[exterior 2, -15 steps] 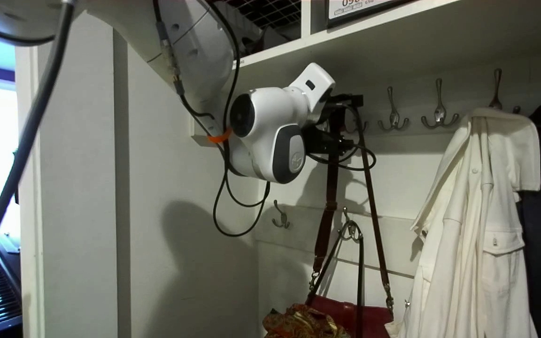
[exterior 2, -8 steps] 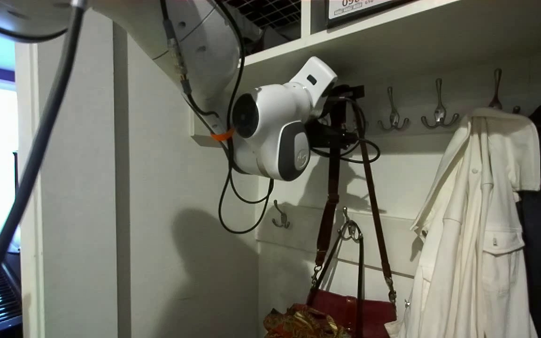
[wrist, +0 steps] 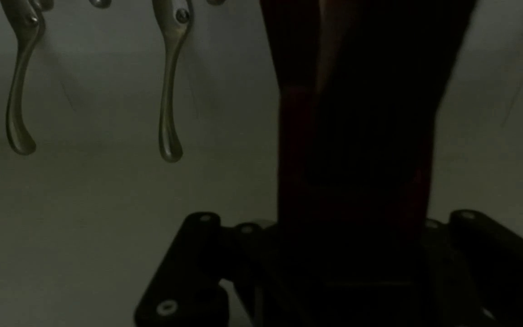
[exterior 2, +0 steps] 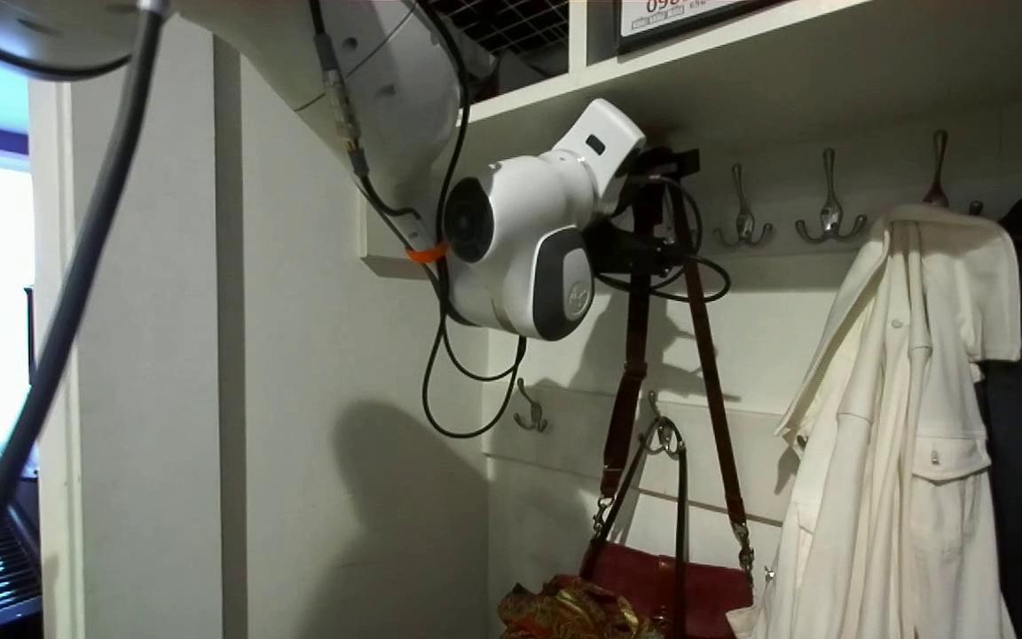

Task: Move the sling bag from the top hook to the bottom hook

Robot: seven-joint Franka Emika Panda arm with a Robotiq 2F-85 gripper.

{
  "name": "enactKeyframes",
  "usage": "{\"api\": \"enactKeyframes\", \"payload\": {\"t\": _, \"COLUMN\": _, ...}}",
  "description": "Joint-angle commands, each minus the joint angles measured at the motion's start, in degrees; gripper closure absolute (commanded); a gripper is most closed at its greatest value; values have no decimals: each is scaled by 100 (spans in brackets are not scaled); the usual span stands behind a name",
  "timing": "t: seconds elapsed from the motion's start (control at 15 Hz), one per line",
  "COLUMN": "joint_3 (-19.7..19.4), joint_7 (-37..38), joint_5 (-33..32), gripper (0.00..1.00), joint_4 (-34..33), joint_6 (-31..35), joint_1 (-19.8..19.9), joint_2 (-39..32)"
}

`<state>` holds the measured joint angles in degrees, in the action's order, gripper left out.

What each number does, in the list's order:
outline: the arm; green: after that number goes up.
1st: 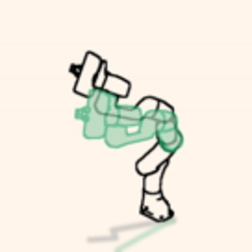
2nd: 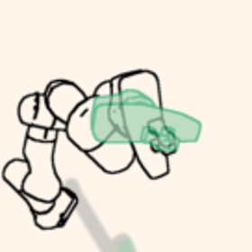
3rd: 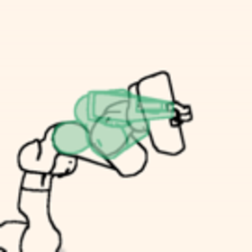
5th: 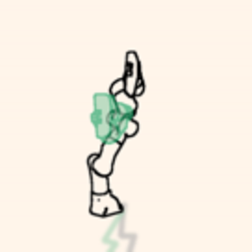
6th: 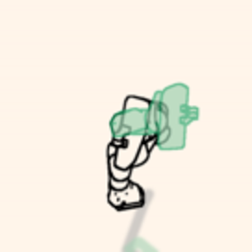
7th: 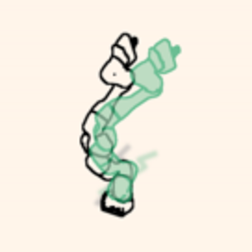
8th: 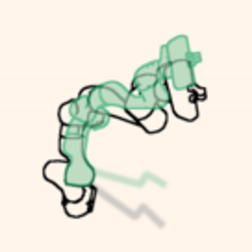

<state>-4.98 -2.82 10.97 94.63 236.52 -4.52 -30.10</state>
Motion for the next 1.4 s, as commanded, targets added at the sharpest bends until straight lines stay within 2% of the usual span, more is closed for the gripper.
{"api": "enactKeyframes", "payload": {"t": 0.0, "joint_3": 141, "joint_7": -214, "joint_5": 315, "gripper": 100, "joint_4": -4, "joint_6": 122, "joint_1": 79, "joint_2": 109}}
{"api": "enactKeyframes", "payload": {"t": 0.67, "joint_3": 216, "joint_7": -558, "joint_5": 1234, "gripper": 100, "joint_4": 356, "joint_6": -153, "joint_1": -16, "joint_2": 346}}
{"api": "enactKeyframes", "payload": {"t": 1.33, "joint_3": 505, "joint_7": -262, "joint_5": 1157, "gripper": 100, "joint_4": 652, "joint_6": -862, "joint_1": -73, "joint_2": 489}}
